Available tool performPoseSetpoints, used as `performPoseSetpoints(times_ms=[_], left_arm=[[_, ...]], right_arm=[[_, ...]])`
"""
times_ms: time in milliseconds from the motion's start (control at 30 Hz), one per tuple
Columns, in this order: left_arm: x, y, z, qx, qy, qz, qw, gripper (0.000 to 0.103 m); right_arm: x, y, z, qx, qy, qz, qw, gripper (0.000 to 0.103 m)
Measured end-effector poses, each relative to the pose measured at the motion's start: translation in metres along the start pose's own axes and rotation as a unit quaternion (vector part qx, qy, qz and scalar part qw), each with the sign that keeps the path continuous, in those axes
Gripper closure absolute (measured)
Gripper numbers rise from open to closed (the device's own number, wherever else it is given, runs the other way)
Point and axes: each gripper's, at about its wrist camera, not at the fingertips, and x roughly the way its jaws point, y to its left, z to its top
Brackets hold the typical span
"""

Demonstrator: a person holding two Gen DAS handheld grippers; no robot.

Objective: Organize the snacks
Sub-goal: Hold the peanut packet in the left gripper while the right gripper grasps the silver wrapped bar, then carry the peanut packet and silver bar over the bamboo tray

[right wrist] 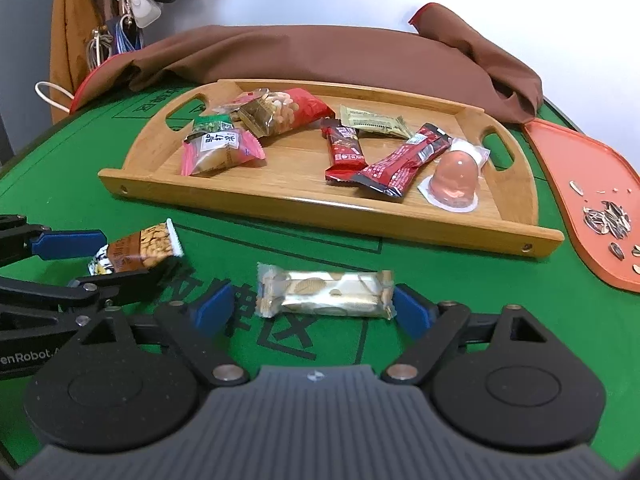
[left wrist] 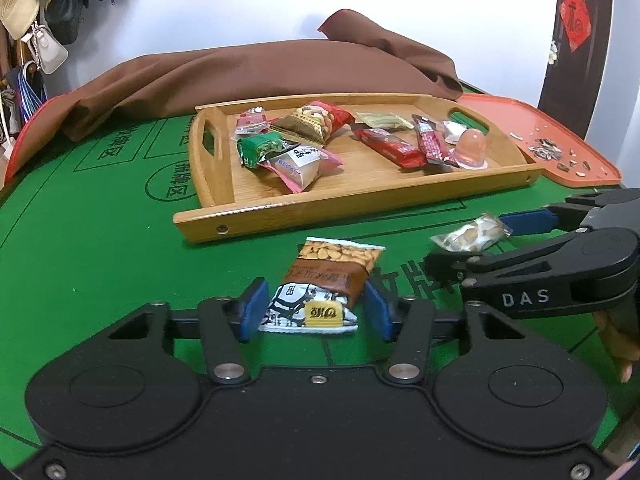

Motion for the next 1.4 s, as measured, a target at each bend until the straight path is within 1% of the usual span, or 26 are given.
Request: performPoseSetpoints(times_ms=[33, 67, 100, 200, 233, 267, 333, 400, 467, 567, 600, 667, 700, 733, 767, 1133, 1267, 1400], left_arm=[[-0.001, 0.000, 0.000, -0.001, 0.000, 0.000, 1.0000, 0.055], [-0.001, 0.000, 0.001, -0.001, -0.001, 0.000, 1.0000, 0.056], [-0.001, 0.000, 0.001, -0.002, -0.002, -0.001, 1.0000, 0.057], [-0.002, 0.000, 0.003, -0.005, -0.005, -0.005, 1.0000, 0.057], [-0.003, 0.000, 0.003, -0.008, -0.007, -0.007, 0.9999, 0.055], [-0.003, 0.000, 0.003, -0.010, -0.009, -0.007, 0.9999, 0.052], [-0.004, 0.000, 0.004, -0.011, -0.013, -0.006, 0.9998, 0.034], [-0.004, 0.000, 0.005, -0.011, -0.017, -0.006, 0.9998, 0.030], [0.000, 0.001, 0.006, -0.011, -0.009, -0.009, 0.9999, 0.030], [0.009, 0.002, 0.006, -0.021, 0.012, -0.022, 0.9995, 0.034], [0.008, 0.000, 0.005, -0.015, 0.008, -0.019, 0.9997, 0.036], [0.009, -0.003, 0.005, -0.007, 0.009, -0.017, 0.9998, 0.043], [0.009, -0.004, 0.005, -0.005, 0.009, -0.017, 0.9998, 0.051], [0.009, -0.005, 0.006, -0.004, 0.009, -0.019, 0.9998, 0.055], [0.008, -0.005, 0.006, -0.006, 0.010, -0.023, 0.9997, 0.056], [0.007, -0.006, 0.008, -0.025, 0.014, -0.018, 0.9994, 0.057], [0.004, -0.008, 0.009, -0.023, 0.009, -0.015, 0.9996, 0.057], [-0.002, -0.009, 0.012, -0.022, 0.002, -0.021, 0.9995, 0.057]], right_arm=[[-0.001, 0.001, 0.000, 0.001, -0.001, -0.003, 1.000, 0.025], [-0.002, 0.001, 0.000, 0.001, -0.002, -0.004, 1.000, 0.028], [-0.003, 0.001, 0.001, 0.002, -0.001, -0.004, 1.000, 0.034], [-0.004, 0.003, 0.002, -0.001, -0.001, -0.006, 1.000, 0.039], [-0.005, 0.003, 0.002, -0.003, -0.002, -0.007, 1.000, 0.040], [-0.005, 0.003, 0.002, -0.003, -0.002, -0.007, 1.000, 0.040], [-0.005, 0.004, 0.002, -0.003, -0.001, -0.006, 1.000, 0.040], [-0.006, 0.003, 0.002, -0.002, -0.001, -0.005, 1.000, 0.040], [-0.006, 0.003, 0.001, 0.000, 0.000, -0.004, 1.000, 0.040], [-0.007, 0.003, 0.001, 0.002, 0.000, -0.003, 1.000, 0.041], [-0.007, 0.003, 0.001, 0.002, 0.000, -0.003, 1.000, 0.041], [-0.007, 0.003, 0.001, 0.004, 0.000, -0.002, 1.000, 0.041], [-0.008, 0.003, 0.001, 0.005, 0.000, -0.001, 1.000, 0.041], [-0.008, 0.003, 0.001, 0.006, 0.001, 0.000, 1.000, 0.041], [-0.008, 0.004, 0.001, 0.007, 0.002, 0.001, 1.000, 0.041], [-0.010, 0.007, 0.001, 0.019, -0.003, -0.008, 1.000, 0.045], [-0.011, 0.004, 0.002, 0.027, -0.005, -0.005, 1.000, 0.046], [-0.015, 0.002, 0.003, 0.031, -0.010, 0.001, 0.999, 0.045]])
